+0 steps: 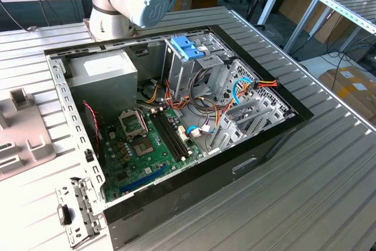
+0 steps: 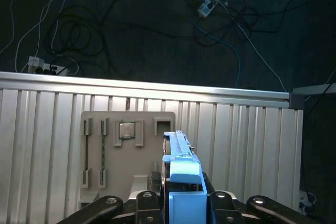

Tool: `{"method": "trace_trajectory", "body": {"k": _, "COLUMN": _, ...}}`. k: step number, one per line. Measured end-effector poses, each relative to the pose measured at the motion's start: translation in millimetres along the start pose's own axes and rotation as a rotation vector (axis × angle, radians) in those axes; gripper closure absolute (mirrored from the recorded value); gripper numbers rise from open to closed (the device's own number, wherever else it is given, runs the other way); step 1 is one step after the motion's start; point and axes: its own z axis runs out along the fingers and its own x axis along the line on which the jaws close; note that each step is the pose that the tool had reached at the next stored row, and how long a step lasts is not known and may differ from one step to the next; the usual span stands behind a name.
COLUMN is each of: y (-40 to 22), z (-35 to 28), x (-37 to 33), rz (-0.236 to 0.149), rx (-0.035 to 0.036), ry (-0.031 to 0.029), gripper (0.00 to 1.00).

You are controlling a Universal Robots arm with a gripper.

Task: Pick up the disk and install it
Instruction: 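Pick up the disk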

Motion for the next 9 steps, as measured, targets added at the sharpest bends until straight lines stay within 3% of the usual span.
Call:
{"method": "trace_trajectory", "body": {"k": 5, "y": -1.8, "z": -0.1, "x": 0.4, "rz": 0.000, "rx": 0.0000, "ry": 0.0000, "gripper": 0.63}}
{"method": "trace_trajectory", "body": {"k": 7, "y": -6.4, "z": -0.4, "x": 1.0, "rz": 0.000, "rx": -0.0001, "ry": 0.0000, "gripper": 0.63}}
{"method": "trace_trajectory", "body": {"k": 9, "y": -6.6, "z": -0.3, "x": 1.0, "rz": 0.000, "rx": 0.0000, "ry": 0.0000, "gripper": 0.63}}
